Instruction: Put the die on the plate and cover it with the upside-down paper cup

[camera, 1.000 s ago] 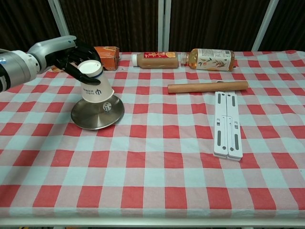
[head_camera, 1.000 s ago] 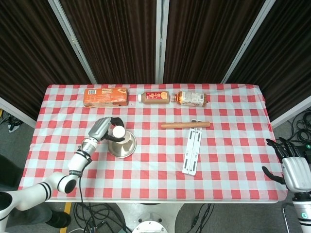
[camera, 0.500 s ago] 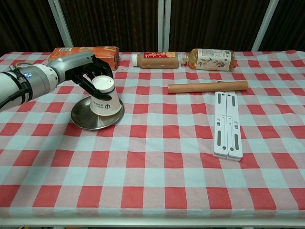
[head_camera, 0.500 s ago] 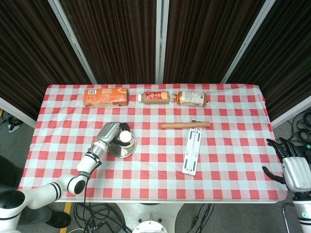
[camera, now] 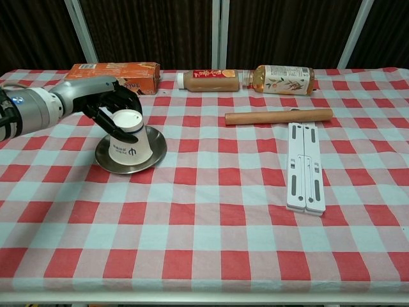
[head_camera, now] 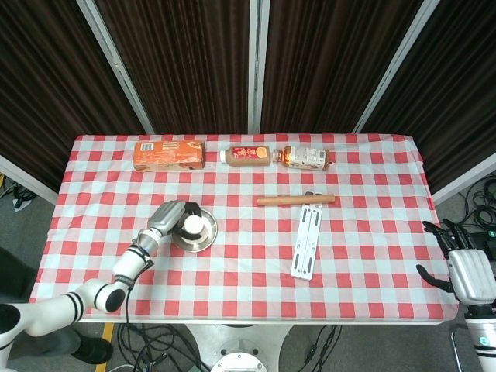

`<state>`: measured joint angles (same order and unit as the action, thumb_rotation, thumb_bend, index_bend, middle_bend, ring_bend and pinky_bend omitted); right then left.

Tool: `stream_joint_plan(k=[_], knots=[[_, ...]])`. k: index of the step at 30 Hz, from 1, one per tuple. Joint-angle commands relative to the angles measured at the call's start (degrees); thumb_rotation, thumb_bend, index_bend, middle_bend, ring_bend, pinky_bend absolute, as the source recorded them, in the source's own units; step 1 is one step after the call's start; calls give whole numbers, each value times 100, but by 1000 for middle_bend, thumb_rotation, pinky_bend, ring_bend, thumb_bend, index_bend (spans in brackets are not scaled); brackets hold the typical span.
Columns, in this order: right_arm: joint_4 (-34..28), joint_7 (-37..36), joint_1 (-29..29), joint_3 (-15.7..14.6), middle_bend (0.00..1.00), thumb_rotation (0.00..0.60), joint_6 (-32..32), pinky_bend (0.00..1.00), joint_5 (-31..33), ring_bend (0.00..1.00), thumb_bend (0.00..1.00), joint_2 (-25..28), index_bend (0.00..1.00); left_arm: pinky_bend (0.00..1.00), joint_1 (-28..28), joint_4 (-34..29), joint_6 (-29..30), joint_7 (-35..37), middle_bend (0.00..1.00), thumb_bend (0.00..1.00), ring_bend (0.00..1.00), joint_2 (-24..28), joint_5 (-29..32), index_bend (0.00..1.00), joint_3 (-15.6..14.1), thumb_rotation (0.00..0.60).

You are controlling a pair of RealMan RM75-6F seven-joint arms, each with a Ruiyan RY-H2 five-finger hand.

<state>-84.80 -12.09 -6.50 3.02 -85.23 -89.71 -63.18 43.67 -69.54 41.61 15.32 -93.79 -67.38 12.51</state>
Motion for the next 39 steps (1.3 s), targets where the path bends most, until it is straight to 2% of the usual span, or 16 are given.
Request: stream_joint_plan(k=[1,7,15,19,31,35,39], knots=[[-9,1,18,-2,248,600,-31,140,-3,83,129,13,123,326,-9,386,252,95,531,189,392,-335,-51,503,68,600],[-83,58,50,-5,248,600,-119,140,-48,83,129,51,123,327,-51,976,520,395,531,190,391,-707,-159,490,126,600],[-97,67,40,-28,248,600,-115,140,-99,82,129,39,123,326,-416,534,868,810,531,190,392,-376,-637,488,-214,600],[-99,72,55,-33,248,600,-136,140,-101,83,129,44,123,325,-521,568,1058,824,531,190,392,-416,-798,488,-335,600],[-197,156,106,-44,248,600,-209,140,-113,82,129,91,123,324,-114,1511,775,591,530,190,391,-1006,-525,488,45,600],[-213,178,88,-43,248,600,-177,140,-118,82,129,86,123,324,-213,1370,788,703,530,191,391,-921,-579,488,-47,600],[-215,197,56,-40,248,600,-126,140,-118,82,129,75,123,324,-455,1031,1130,744,530,190,391,-750,-821,488,-262,600]])
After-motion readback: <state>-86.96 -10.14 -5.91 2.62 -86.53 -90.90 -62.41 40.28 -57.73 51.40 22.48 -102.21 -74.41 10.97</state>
